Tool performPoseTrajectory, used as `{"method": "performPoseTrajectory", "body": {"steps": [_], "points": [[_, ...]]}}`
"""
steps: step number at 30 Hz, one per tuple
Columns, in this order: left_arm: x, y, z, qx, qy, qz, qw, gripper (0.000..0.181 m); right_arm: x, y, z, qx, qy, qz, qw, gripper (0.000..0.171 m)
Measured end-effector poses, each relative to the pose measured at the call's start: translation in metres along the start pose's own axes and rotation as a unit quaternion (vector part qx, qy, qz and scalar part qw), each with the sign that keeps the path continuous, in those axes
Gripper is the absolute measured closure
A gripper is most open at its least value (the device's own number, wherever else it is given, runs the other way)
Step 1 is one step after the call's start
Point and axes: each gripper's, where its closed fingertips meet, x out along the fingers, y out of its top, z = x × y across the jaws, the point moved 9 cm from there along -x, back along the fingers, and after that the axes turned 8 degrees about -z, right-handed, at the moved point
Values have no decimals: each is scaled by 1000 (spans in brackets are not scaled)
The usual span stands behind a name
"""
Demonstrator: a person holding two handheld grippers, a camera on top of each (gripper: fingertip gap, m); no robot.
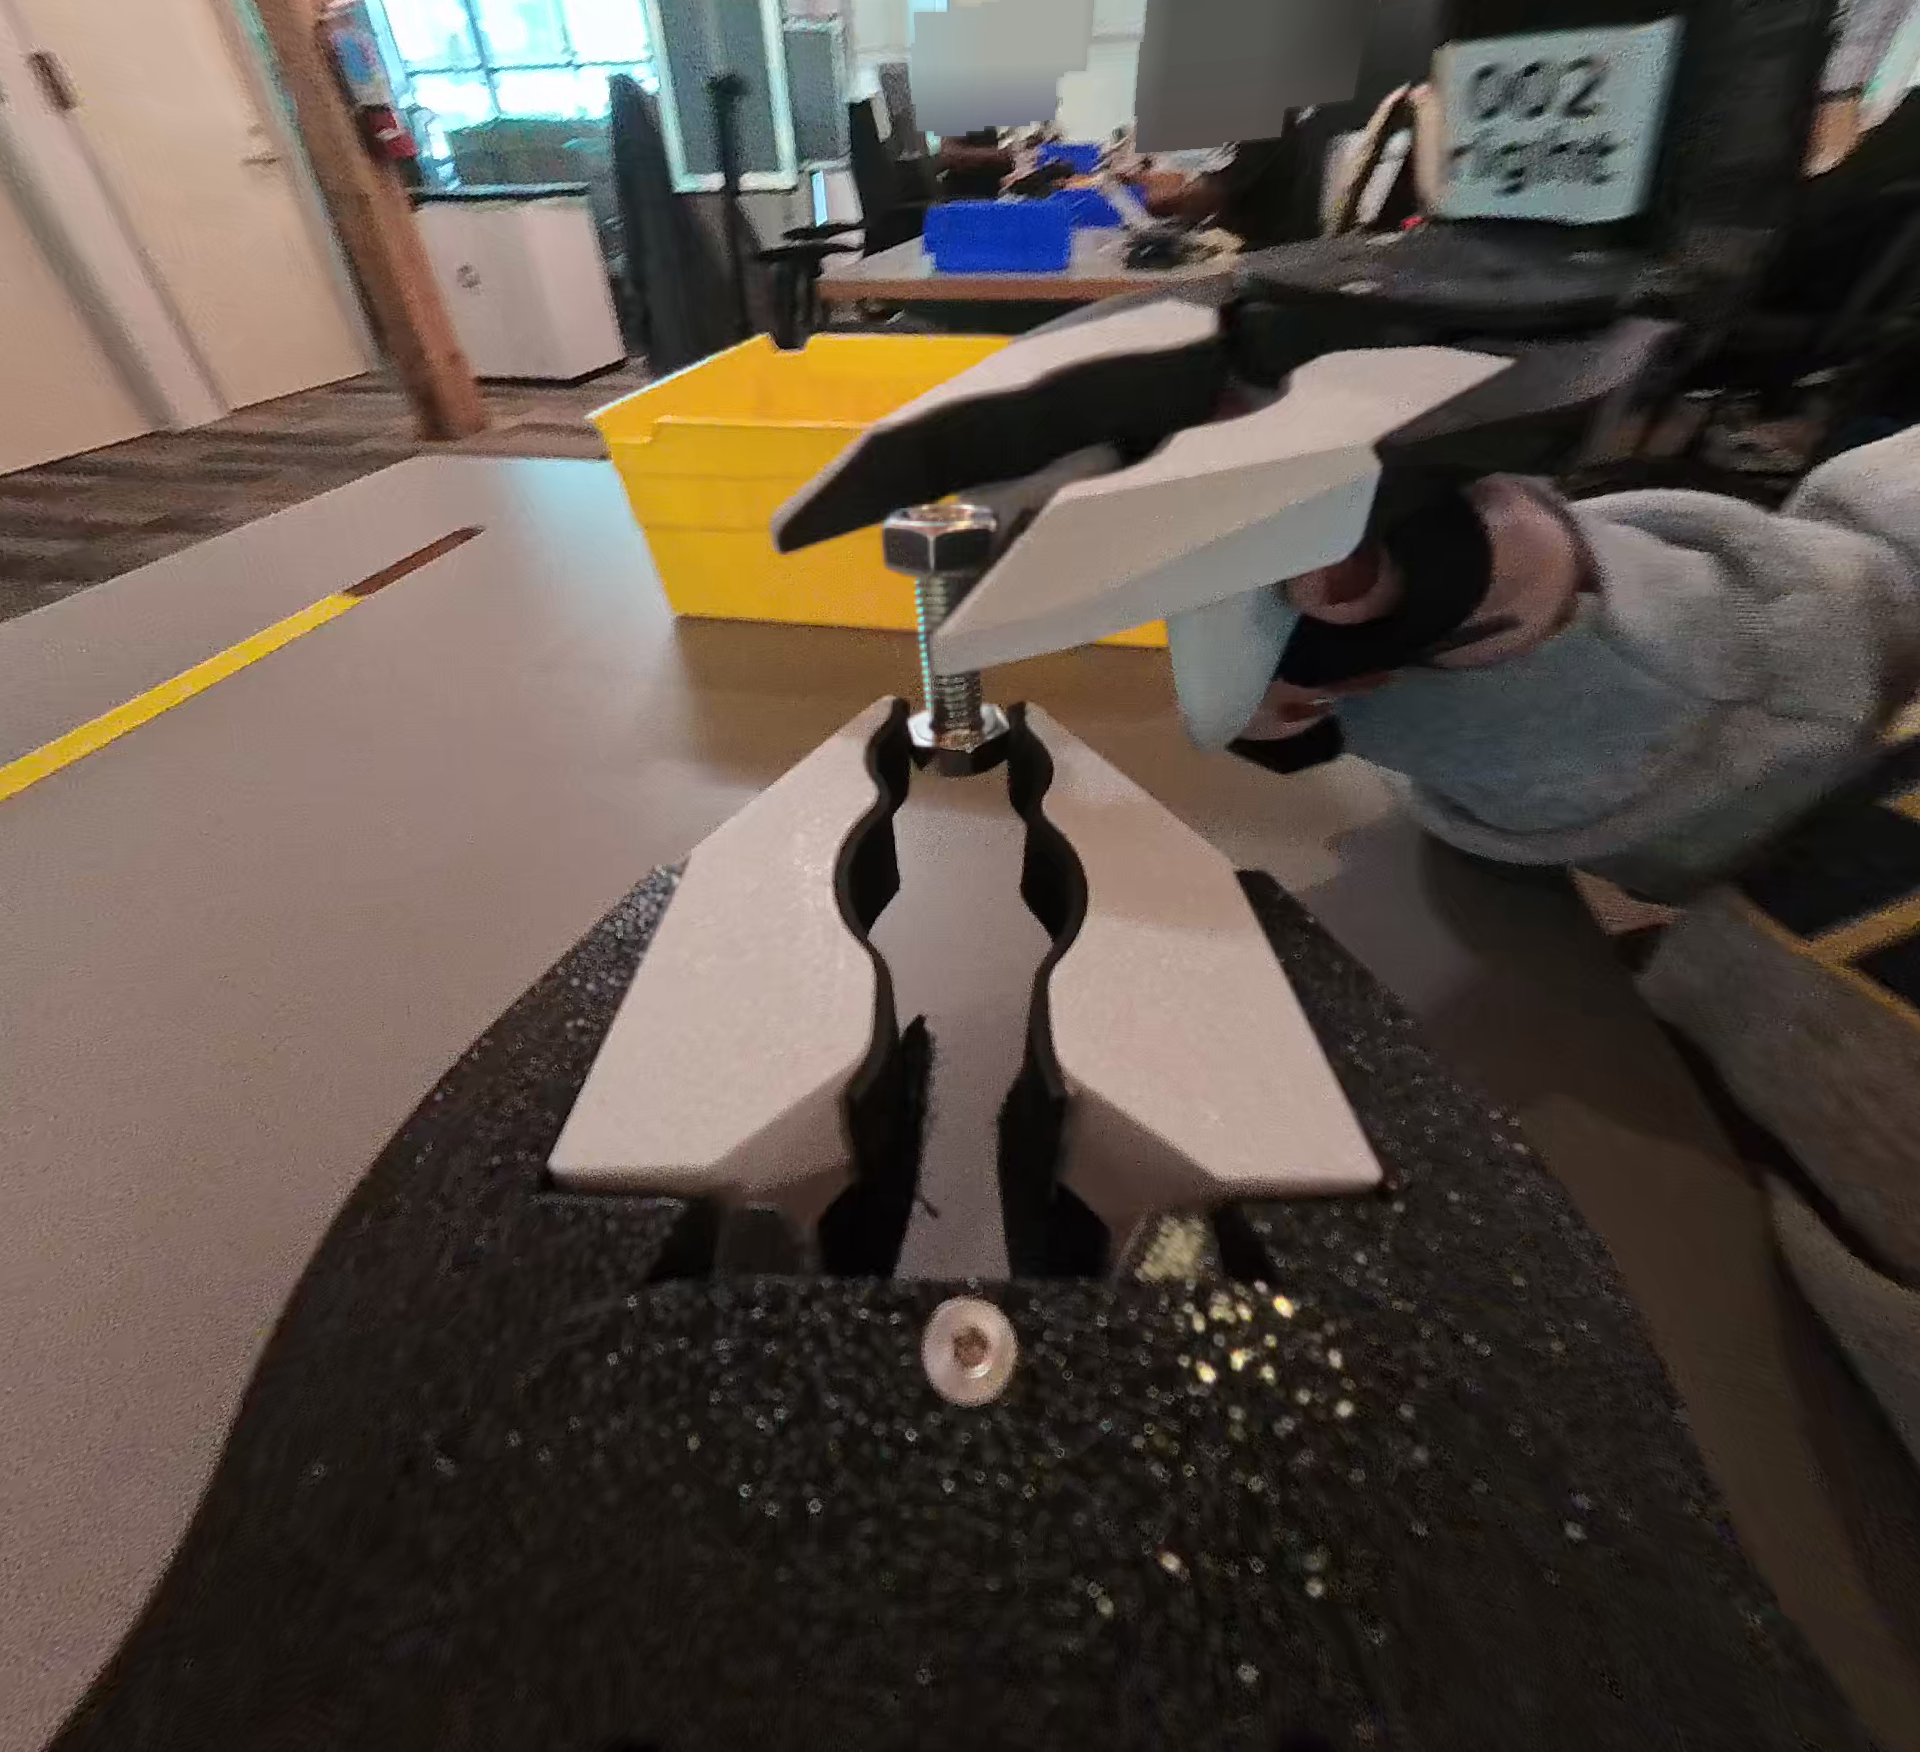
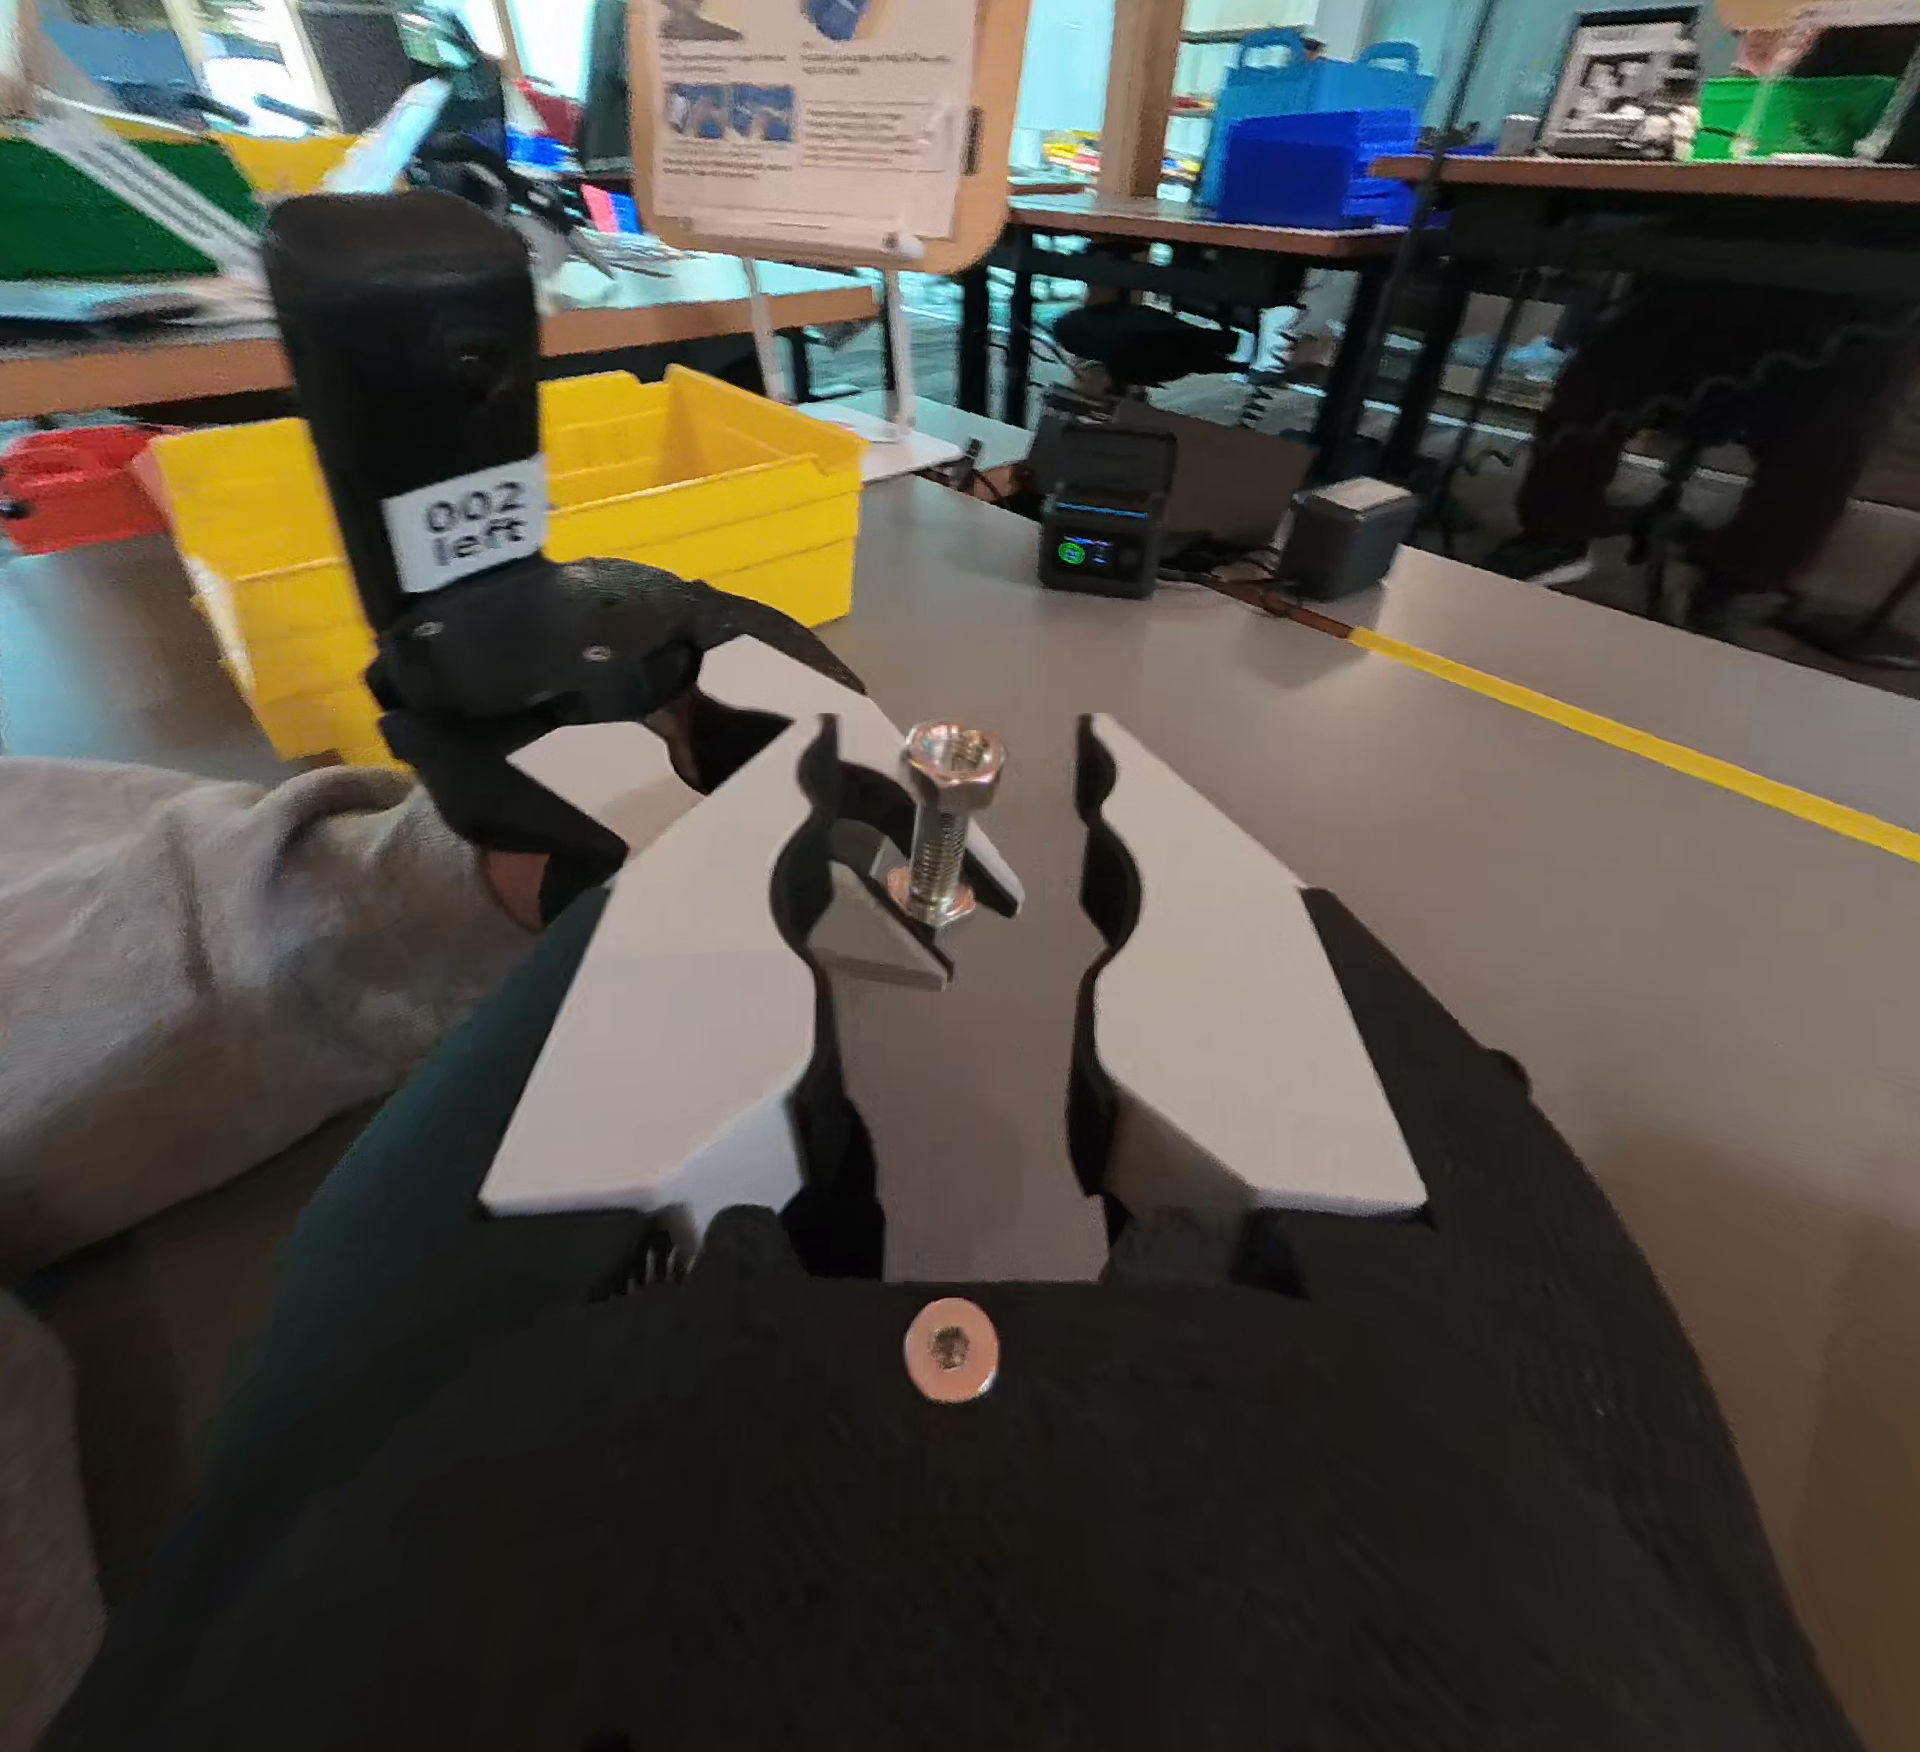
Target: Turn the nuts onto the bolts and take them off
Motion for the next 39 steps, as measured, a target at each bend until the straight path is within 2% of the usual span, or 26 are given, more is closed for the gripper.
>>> {"method": "performPoseTrajectory", "body": {"steps": [1,3,5,7,12,18,20,24,32,35,39], "points": [[-2,1,2,3,-29,8,1000,164,-2,2,1,-1,29,11,1000,120],[-5,5,8,11,-93,31,995,165,-8,6,3,14,122,40,992,118],[-6,7,13,1,-154,44,987,165,-15,9,4,38,239,61,968,118],[-7,9,16,-3,-187,54,981,164,-20,8,5,42,304,63,950,123],[-2,7,23,-2,-229,37,973,164,-22,8,5,49,363,59,929,145],[-4,8,21,-14,-247,50,968,165,-21,3,4,48,381,41,923,145],[-5,9,21,-14,-247,54,967,165,-21,3,5,48,371,45,926,152],[-5,9,17,-11,-204,55,977,164,-18,3,6,44,325,51,943,153],[-1,7,5,-10,-41,44,998,164,-7,1,2,21,100,70,992,153],[1,5,5,3,8,22,1000,164,-3,-3,-3,19,24,72,997,152],[4,3,5,0,32,8,999,164,-1,-7,-6,17,-33,75,996,152]]}}
